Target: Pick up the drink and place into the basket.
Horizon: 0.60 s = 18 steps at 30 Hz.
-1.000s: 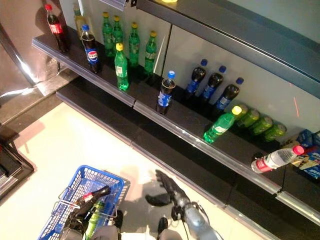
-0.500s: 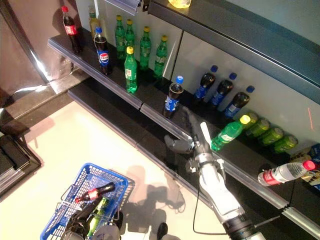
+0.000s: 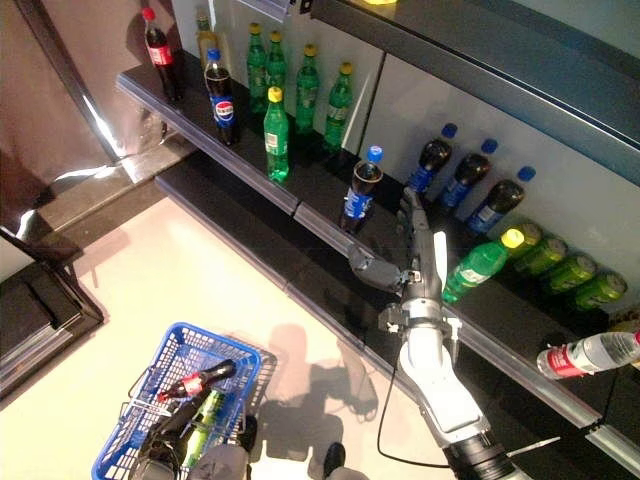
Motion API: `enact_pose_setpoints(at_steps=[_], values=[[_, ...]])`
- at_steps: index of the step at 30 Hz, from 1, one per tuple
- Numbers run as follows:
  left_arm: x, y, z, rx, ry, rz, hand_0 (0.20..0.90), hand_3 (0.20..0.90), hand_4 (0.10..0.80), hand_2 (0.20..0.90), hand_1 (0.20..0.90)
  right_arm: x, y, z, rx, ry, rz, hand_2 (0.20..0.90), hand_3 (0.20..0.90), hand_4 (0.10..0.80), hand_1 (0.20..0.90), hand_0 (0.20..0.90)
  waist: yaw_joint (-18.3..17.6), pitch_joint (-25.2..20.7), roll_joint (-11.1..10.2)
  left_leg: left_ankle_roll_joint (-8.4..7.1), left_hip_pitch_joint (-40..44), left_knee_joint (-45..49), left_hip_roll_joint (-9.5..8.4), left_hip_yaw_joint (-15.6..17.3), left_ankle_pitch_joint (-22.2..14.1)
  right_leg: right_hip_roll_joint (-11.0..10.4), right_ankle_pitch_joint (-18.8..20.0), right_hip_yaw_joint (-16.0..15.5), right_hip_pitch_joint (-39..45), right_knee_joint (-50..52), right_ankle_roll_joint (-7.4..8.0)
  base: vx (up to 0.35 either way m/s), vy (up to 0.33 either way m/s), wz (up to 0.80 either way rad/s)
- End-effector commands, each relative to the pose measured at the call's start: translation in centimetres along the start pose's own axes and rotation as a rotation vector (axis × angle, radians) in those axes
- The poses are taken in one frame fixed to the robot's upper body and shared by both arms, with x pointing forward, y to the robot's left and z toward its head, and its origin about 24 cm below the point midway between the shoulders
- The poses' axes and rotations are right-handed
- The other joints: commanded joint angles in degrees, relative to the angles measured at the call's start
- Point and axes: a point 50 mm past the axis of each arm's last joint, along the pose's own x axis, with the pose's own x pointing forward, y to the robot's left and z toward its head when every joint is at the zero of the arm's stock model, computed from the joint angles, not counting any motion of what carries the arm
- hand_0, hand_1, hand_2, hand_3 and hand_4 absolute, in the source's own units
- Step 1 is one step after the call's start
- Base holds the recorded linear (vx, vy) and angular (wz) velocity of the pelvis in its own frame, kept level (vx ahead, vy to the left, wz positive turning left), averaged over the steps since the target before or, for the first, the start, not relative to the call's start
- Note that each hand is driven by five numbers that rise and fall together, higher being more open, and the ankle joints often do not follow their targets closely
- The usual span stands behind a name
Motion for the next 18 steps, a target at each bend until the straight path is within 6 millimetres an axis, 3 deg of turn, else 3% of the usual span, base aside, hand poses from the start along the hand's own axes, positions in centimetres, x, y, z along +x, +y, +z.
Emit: enact_pose_setpoints(at_steps=[1,12,18], values=[[-0.9,2.1,1.3,0.136,-0.104,-0.049,0.3,0.2,0.1,0.3,0.3,0.3,-2.4,6.8,0.027,-0.397,-0.055,0.9,0.9,0.8,0.9,0.9,-0.49,-6.86,1.11,-1.93,-1.43,4.24,2.87,-1.42,-4.13,-3.37,-3.24,0.95,-2.07,7.2,3.38,-0.029,0.006,-0.14],[-1.1,2.6,1.0,0.107,-0.098,-0.009,0.3,0.2,0.1,0.3,0.3,-1.0,-5.3,8.6,-0.024,-0.516,-0.224,0.9,0.9,0.8,0.9,0.9,-4.24,-9.51,1.47,-1.52,1.38,4.37,3.47,1.46,-6.14,-2.98,-3.9,4.65,-2.75,7.73,3.29,-0.019,0.014,-0.2],[-1.2,3.1,0.9,0.096,-0.089,0.01,0.3,0.2,0.1,0.3,0.3,-1.1,-5.9,7.4,-0.046,-0.424,-0.245,0.9,0.9,0.8,0.9,0.9,-5.37,-9.73,1.43,-1.45,1.95,5.39,3.6,2.57,-6.98,-3.08,-4.03,5.34,-3.02,8.35,3.37,0.013,0.009,-0.1]])
